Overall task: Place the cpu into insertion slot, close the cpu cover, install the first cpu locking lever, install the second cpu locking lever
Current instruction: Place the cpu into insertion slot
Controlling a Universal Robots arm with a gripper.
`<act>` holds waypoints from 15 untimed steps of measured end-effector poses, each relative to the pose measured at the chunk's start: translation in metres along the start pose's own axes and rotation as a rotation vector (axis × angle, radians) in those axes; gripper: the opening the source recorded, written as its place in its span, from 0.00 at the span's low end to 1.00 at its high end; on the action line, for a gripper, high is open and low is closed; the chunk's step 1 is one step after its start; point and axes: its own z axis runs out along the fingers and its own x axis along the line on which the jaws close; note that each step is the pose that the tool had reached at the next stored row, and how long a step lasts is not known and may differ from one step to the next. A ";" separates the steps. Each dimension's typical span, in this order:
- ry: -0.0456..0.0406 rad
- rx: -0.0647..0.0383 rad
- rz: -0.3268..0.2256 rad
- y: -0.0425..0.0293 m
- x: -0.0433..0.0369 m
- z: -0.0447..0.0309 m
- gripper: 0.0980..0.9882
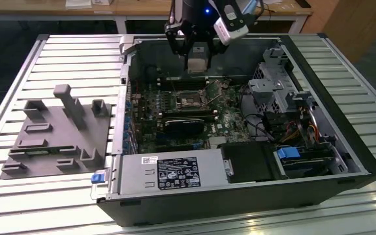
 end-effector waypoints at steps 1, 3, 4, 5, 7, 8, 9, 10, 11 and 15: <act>-0.0009 0.000 0.000 -0.0001 0.0000 0.0010 0.50; -0.0039 0.000 0.000 -0.0003 0.0003 0.0035 0.50; -0.0057 0.000 0.000 -0.0004 0.0004 0.0048 0.50; -0.0077 0.000 -0.001 -0.0005 0.0006 0.0062 0.50; -0.0119 0.001 -0.001 -0.0007 0.0010 0.0091 0.50; -0.0140 0.001 -0.001 -0.0009 0.0012 0.0107 0.50; -0.0158 0.001 -0.001 -0.0010 0.0013 0.0123 0.50; -0.0172 0.002 -0.001 -0.0012 0.0013 0.0138 0.50; -0.0184 0.003 -0.002 -0.0013 0.0013 0.0155 0.50; -0.0212 0.007 -0.002 -0.0014 0.0014 0.0225 0.50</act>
